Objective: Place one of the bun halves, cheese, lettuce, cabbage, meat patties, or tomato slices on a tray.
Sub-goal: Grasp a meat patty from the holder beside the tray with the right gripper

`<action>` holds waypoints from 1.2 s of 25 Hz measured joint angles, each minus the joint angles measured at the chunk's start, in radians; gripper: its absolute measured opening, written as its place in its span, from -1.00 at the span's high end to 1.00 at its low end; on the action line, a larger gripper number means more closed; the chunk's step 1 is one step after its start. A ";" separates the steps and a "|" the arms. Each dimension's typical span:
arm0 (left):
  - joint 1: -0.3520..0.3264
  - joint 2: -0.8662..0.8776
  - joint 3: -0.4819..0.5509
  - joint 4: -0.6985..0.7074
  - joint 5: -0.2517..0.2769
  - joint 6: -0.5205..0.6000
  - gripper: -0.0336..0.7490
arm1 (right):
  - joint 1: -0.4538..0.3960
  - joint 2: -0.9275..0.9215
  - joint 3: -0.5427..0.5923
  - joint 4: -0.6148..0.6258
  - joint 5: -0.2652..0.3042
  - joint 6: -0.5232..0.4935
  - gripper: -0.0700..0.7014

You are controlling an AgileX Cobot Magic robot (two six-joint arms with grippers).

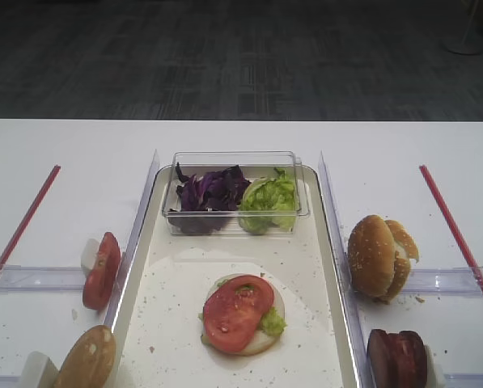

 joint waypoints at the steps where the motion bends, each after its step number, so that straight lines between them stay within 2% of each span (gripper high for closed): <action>1: 0.000 0.000 0.000 0.000 0.000 0.000 -0.53 | 0.000 0.000 0.000 0.010 0.000 0.000 -0.81; 6: 0.000 0.000 0.000 0.000 0.000 0.000 -0.53 | 0.003 0.000 0.000 0.068 0.000 -0.014 -0.81; 8: 0.000 0.000 0.000 0.000 0.000 0.000 -0.53 | 0.030 0.000 0.000 0.070 0.000 -0.011 -0.80; 11: 0.000 0.000 0.000 0.000 0.000 0.000 -0.53 | 0.125 0.000 -0.003 0.061 -0.019 0.041 -0.76; 17: 0.000 0.000 0.000 0.000 0.000 0.000 -0.53 | 0.403 0.032 -0.071 0.054 -0.065 0.205 -0.74; 20: 0.000 0.000 0.000 0.000 0.000 0.000 -0.53 | 0.512 0.084 -0.111 0.053 -0.081 0.280 -0.74; 27: 0.000 0.000 0.000 0.000 0.000 0.000 -0.53 | 0.692 0.218 -0.176 0.051 -0.134 0.388 -0.74; 30: 0.000 0.000 0.000 0.000 0.000 0.000 -0.53 | 0.715 0.252 -0.180 0.051 -0.140 0.409 -0.74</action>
